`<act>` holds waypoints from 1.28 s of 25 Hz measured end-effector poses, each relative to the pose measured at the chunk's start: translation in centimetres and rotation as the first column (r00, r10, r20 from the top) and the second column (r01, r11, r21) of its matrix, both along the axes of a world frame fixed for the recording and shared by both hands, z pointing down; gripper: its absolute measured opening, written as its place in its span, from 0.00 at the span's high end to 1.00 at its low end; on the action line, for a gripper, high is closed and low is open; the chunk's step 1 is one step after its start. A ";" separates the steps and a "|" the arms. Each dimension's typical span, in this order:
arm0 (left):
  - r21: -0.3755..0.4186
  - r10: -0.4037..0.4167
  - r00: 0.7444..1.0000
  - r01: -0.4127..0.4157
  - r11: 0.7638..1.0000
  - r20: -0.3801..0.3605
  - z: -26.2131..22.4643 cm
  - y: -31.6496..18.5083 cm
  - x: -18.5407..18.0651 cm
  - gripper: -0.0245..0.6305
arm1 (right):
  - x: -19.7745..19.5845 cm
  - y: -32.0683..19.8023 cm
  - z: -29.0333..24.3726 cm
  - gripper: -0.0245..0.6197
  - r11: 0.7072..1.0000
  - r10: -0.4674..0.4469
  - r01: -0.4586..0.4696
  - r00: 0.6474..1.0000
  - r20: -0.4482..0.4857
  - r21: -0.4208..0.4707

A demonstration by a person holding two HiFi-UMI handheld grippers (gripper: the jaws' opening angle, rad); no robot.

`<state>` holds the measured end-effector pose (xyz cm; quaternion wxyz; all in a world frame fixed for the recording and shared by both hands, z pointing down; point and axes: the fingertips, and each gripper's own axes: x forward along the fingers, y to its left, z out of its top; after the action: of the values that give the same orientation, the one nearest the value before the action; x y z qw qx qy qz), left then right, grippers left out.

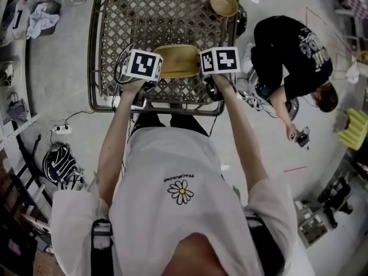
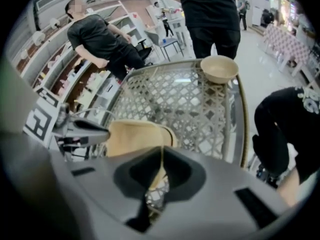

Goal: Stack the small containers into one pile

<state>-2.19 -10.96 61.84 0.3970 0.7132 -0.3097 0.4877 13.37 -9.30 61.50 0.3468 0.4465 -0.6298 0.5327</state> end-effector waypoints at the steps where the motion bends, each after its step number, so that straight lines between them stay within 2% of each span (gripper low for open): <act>1: -0.005 -0.001 1.000 0.001 1.000 0.001 0.2 0.1 0.1 0.89 | 0.0 0.1 0.3 0.90 1.000 -0.007 0.007 1.000 -0.012 0.004; 5: -0.005 -0.016 1.000 0.016 1.000 -0.004 0.6 0.3 0.5 0.86 | 0.2 0.9 1.0 0.90 0.999 -0.030 0.030 0.998 -0.058 0.010; 8: -0.027 -0.056 0.998 0.056 0.998 -0.030 0.5 0.5 1.0 0.75 | 0.0 1.2 1.0 0.90 0.999 -0.043 0.044 0.995 -0.085 0.017; 9: -0.029 -0.069 0.997 0.068 0.997 -0.038 0.5 0.6 1.2 0.74 | -0.1 1.3 1.0 0.88 0.999 -0.045 0.047 0.995 -0.090 0.020; 11: -0.026 -0.076 0.996 0.075 0.997 -0.041 0.4 0.6 1.2 0.74 | -0.4 1.3 1.0 0.77 0.999 -0.044 0.047 0.995 -0.086 0.023; 15: -0.020 -0.090 0.995 0.089 0.996 -0.048 0.3 0.6 1.1 0.72 | -0.5 1.5 0.9 0.75 0.999 -0.022 0.025 0.997 -0.073 0.035; 20: 0.049 -0.109 0.992 0.111 0.993 -0.056 -0.9 -1.3 0.6 0.70 | 0.0 0.0 -0.4 0.73 0.996 0.023 -0.016 0.997 -0.075 0.091; 23: 0.112 -0.106 0.992 0.113 0.987 -0.064 -3.2 -2.9 0.5 0.70 | 0.8 -2.1 -3.0 0.73 0.982 0.046 -0.027 0.994 -0.100 0.184; 26: 0.191 -0.096 0.992 0.110 0.975 -0.084 -6.1 -4.6 0.6 0.70 | 1.9 -4.2 -7.2 0.73 0.940 0.076 -0.008 0.980 -0.186 0.340; 28: 0.254 -0.100 0.988 0.126 0.959 -0.114 -8.7 -5.8 0.4 0.70 | 2.1 -5.4 -10.7 0.74 0.895 0.110 -0.002 0.970 -0.217 0.447; 30: 0.354 -0.118 0.979 0.172 0.919 -0.169 -12.8 -7.9 0.0 0.70 | 2.0 -7.1 -15.1 0.75 0.820 0.160 -0.009 0.964 -0.214 0.573; 32: 0.478 -0.129 0.961 0.235 0.846 -0.244 -17.9 -9.9 -0.3 0.70 | 2.1 -8.2 -19.9 0.76 0.712 0.225 -0.022 0.954 -0.198 0.702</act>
<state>-2.48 -20.85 43.89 0.2714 0.8050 -0.4502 0.2750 15.44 -17.54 41.63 0.1999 0.6530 -0.6982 0.2151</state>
